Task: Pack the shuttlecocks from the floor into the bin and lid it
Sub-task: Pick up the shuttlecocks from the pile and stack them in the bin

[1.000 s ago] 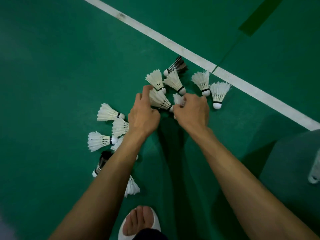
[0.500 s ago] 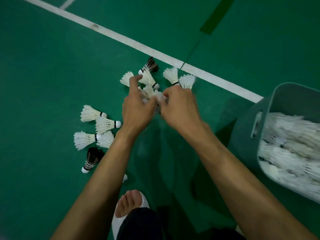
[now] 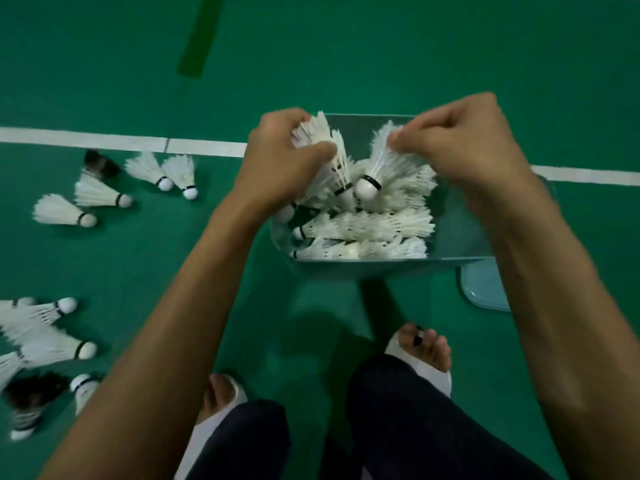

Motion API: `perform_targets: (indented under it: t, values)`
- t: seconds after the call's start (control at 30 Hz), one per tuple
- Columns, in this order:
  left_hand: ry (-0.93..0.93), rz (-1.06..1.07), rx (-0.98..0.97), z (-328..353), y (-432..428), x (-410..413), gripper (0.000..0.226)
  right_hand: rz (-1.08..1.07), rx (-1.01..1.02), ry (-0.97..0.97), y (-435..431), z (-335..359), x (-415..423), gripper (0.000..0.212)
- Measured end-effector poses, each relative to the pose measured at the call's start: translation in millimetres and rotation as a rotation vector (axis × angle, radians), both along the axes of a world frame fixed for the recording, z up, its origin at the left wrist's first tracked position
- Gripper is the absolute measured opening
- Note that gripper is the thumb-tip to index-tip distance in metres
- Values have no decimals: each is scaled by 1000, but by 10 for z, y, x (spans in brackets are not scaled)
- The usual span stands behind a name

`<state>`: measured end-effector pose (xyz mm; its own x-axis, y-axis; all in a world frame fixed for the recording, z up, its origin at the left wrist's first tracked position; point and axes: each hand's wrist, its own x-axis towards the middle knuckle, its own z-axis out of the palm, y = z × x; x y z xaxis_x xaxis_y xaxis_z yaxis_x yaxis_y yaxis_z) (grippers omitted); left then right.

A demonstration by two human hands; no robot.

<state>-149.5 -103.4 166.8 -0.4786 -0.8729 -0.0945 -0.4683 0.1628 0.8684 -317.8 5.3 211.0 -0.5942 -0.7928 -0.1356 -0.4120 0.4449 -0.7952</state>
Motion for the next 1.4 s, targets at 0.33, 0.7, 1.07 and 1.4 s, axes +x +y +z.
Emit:
perform_targets:
  t: [0.33, 0.7, 1.07, 1.4]
  values:
    - [-466, -175, 243, -247, 458, -331, 15, -214, 292, -258, -136, -957, -459, 31]
    - [-714, -148, 324, -239, 371, -432, 26, -48, 524, -659, -582, -1338, -33, 9]
    - [-741, -170, 312, -451, 349, -476, 8, -142, 500, -810, -809, -1470, 211, 8]
    - [-729, -141, 253, -336, 289, -353, 9, -212, 402, -773, -846, -1476, 261, 20]
